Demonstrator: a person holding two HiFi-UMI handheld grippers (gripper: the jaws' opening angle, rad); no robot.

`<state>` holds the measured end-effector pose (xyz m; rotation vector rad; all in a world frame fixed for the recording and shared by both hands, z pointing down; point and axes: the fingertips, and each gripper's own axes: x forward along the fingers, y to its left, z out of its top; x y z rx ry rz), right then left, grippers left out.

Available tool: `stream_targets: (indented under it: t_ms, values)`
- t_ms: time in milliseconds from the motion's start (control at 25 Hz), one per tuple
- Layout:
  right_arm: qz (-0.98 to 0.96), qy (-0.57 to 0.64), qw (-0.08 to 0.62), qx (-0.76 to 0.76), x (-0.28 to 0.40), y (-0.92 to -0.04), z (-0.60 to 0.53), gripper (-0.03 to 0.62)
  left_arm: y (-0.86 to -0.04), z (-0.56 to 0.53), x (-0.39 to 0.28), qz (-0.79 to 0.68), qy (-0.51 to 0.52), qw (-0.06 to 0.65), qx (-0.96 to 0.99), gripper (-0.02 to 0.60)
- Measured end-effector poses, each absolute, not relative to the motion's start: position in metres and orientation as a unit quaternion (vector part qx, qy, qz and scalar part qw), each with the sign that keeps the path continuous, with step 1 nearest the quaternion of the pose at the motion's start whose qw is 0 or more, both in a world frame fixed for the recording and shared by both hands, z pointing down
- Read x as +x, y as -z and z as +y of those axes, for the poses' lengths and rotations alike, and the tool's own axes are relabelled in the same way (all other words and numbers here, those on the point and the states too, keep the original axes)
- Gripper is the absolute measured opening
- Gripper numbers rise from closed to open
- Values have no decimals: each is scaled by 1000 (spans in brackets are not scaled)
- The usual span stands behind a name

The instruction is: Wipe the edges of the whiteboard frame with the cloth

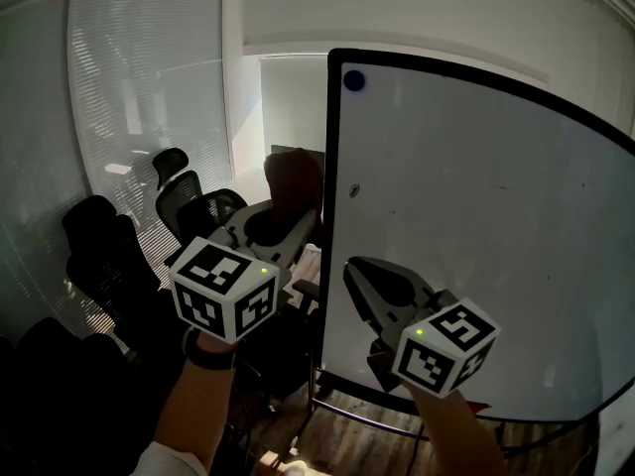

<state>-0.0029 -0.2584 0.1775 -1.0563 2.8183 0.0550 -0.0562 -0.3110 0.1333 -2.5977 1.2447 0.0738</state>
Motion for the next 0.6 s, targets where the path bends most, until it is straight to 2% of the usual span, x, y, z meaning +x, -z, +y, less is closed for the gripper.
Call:
stream_targets:
  t_ms: [200,600]
  values:
    - [933,-27,52,-356,-5,-183,-257,5,-163,-304,-54,439,-29,99,-893,72]
    - [932,-47,50,-356,0,-175,-238,3,-156,-272,-42,443,-40,121,-888,72]
